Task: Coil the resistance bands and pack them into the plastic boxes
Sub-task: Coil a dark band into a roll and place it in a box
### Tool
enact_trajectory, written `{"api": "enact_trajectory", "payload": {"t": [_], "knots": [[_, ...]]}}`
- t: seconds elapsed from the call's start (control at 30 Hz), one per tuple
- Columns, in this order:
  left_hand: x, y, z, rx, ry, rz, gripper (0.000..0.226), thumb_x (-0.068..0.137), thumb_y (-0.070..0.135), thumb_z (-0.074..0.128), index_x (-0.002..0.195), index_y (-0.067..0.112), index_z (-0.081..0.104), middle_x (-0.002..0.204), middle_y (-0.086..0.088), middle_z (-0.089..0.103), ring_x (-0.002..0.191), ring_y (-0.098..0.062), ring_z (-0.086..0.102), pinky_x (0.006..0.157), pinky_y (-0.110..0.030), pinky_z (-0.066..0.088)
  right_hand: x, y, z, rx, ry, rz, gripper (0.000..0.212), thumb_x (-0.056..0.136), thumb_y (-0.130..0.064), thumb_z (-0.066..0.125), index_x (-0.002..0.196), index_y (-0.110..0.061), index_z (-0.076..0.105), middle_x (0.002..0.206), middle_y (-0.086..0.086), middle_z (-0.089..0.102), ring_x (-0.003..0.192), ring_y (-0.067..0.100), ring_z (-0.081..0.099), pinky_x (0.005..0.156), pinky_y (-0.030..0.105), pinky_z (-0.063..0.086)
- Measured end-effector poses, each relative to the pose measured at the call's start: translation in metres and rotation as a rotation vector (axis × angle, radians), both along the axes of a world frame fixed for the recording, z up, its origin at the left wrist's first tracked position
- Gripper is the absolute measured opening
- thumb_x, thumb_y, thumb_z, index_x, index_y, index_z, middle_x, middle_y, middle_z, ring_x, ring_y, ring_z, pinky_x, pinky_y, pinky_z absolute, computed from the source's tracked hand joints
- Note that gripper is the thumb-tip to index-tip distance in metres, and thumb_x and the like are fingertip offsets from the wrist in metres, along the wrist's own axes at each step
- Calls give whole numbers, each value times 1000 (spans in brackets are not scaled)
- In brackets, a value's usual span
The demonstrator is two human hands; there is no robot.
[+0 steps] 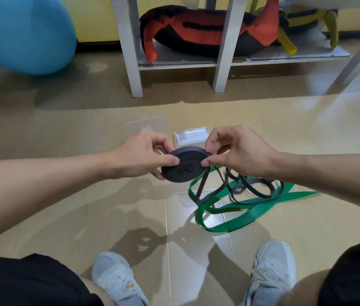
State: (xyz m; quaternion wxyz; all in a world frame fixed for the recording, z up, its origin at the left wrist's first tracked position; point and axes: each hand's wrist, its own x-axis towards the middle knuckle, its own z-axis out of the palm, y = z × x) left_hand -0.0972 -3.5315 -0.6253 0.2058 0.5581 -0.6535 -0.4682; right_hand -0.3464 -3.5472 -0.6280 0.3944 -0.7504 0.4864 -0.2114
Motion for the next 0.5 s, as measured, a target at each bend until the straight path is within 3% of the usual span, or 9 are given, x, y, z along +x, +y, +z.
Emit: {"api": "enact_trajectory", "payload": {"t": [0.1,0.2,0.3,0.4,0.5], "knots": [[-2,1,-1,6,-50,-58,13,88,15,78,91,12,66,79,-3,76,70,-15,73,72,-39,65,5,3,3,29,-5,-1,24,71,-16,91,81,-16,70,77,1,74,68,15,70,72,36,60],[-6,-2,2,-133,-251,-174,33,78,39,87,106,30,72,86,12,74,75,-9,71,75,-33,61,11,6,5,28,29,41,21,72,-17,91,82,-20,72,74,-5,75,71,17,70,76,40,60],[-12,-4,5,-243,-359,-268,19,82,38,84,98,29,81,77,13,73,72,-7,69,70,-33,58,19,11,6,-24,52,92,19,73,-21,89,82,-25,72,71,-12,72,69,11,69,75,39,59],[-13,-7,3,-238,-296,-212,10,86,29,82,91,20,83,63,7,69,56,-7,60,57,-29,49,18,10,8,-88,45,90,19,77,-24,87,83,-27,70,75,-12,72,74,10,70,76,39,59],[-7,-9,1,-93,-100,-46,7,89,22,79,92,16,80,77,-8,77,69,-24,72,71,-43,64,11,5,7,-81,10,29,23,78,-24,86,82,-24,64,79,-6,74,76,13,71,74,36,61]]}}
